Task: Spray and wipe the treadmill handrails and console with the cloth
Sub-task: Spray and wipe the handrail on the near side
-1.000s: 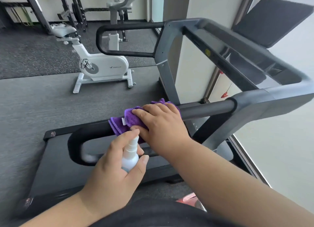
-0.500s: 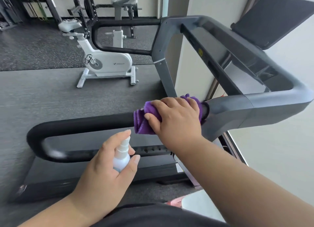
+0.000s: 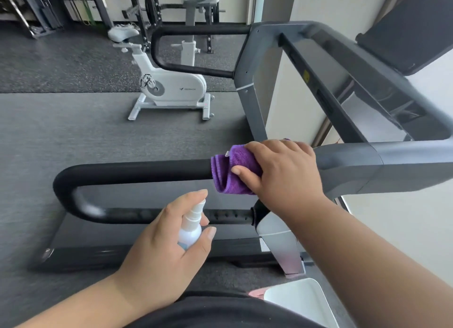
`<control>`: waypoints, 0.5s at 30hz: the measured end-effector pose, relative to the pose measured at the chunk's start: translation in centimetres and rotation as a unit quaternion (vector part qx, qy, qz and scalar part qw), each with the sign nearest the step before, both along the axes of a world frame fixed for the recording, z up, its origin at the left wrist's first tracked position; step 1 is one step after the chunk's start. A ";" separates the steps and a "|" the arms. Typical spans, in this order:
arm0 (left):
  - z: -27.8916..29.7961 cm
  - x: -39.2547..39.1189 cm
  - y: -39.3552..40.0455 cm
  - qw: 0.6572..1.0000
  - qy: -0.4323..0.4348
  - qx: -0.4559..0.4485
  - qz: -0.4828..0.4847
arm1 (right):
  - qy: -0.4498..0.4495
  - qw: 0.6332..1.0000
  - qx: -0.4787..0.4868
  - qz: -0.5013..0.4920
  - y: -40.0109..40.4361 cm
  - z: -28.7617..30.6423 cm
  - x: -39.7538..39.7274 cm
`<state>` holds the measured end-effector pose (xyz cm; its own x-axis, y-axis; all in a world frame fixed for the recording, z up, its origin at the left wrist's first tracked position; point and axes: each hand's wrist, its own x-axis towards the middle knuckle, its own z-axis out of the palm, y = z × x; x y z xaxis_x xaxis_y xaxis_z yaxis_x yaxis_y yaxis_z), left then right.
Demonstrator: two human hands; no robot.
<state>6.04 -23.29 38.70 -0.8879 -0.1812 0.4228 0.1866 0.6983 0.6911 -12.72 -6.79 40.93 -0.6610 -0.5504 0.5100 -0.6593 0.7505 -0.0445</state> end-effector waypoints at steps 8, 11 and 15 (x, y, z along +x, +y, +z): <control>-0.5 2.4 -4.3 0.999 -0.012 0.011 0.043 | -0.010 1.000 0.001 -0.010 -7.0 -0.1 3.2; -0.5 3.0 -6.5 0.999 -0.007 0.017 0.042 | -0.031 0.999 0.027 0.010 -10.8 -0.1 5.3; -0.5 4.0 -9.9 0.999 0.003 0.019 0.047 | -0.041 0.997 0.065 0.025 -15.4 0.1 7.5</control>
<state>10.05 -33.24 38.25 -0.8635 -0.2795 0.4199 0.1261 0.6864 0.7162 -5.19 -22.23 41.00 -0.6675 -0.6416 0.3778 -0.6944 0.7196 -0.0048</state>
